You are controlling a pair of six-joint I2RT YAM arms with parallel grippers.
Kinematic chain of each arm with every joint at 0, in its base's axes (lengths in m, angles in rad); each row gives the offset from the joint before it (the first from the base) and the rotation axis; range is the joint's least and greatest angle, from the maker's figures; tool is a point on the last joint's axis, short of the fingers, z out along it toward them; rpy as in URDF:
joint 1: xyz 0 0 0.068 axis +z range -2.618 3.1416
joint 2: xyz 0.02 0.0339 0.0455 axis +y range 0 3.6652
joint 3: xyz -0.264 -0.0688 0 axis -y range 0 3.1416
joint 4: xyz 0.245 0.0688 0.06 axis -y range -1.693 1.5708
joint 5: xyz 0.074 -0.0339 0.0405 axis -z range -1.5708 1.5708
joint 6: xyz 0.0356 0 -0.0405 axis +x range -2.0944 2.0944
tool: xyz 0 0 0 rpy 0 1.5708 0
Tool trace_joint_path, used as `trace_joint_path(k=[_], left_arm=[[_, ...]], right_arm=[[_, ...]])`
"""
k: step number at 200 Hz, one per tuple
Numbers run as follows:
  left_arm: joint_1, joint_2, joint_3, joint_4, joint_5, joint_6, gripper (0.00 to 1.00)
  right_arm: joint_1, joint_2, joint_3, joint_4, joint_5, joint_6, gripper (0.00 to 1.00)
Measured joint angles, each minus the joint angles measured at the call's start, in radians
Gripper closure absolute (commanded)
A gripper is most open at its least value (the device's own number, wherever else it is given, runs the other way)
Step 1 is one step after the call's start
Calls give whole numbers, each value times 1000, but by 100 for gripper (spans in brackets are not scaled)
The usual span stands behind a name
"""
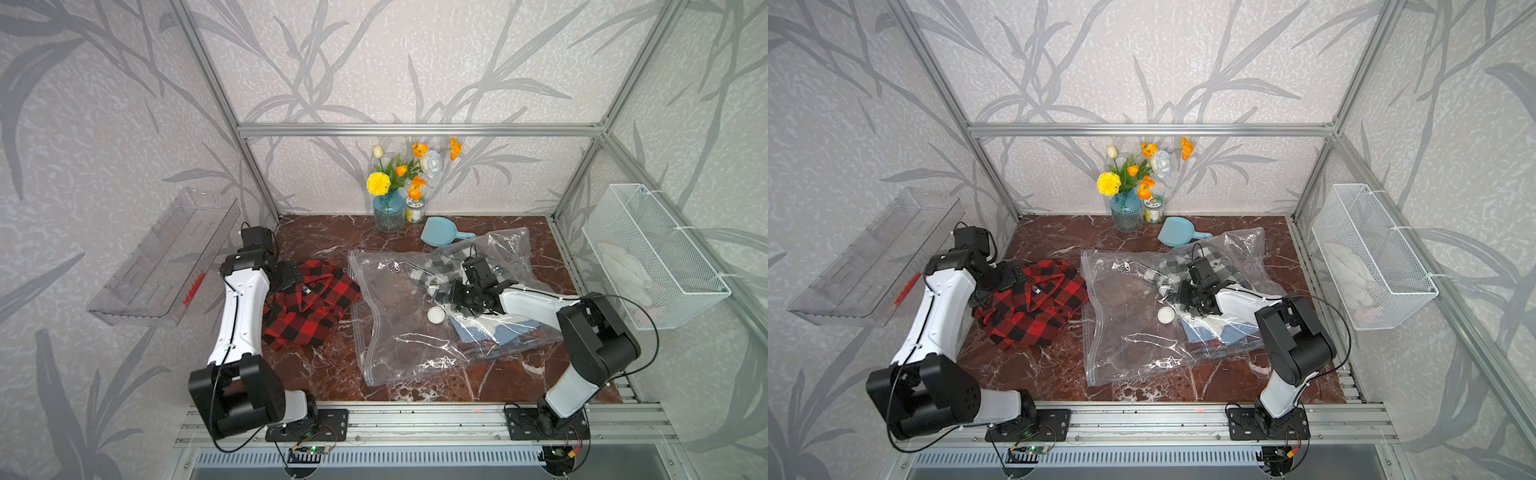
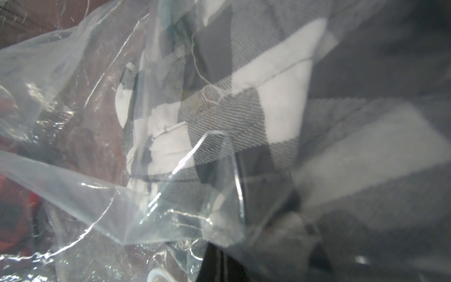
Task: Take the shirt out of the vacuum bag
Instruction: Place the shirt at the center of the board.
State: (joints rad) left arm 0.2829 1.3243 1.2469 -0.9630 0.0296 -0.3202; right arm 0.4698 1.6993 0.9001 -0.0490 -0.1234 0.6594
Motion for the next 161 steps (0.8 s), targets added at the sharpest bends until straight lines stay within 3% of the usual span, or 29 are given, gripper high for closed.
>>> trace_joint_path(k=[29,67,119,161], left_arm=[[1,-103,-154,37,156,-74,0],[2,-111,-313,132,278,-214,0],[5,-89,-429,372,272,-408,4],[5,-52,-491,531,201,-520,12]], right_arm=[[-8,4,-4,14,-26,-1,100],[-13,19,-4,36,-65,-2,100],[-19,24,-5,46,-88,-25,100],[-26,26,-6,51,-106,-33,100]])
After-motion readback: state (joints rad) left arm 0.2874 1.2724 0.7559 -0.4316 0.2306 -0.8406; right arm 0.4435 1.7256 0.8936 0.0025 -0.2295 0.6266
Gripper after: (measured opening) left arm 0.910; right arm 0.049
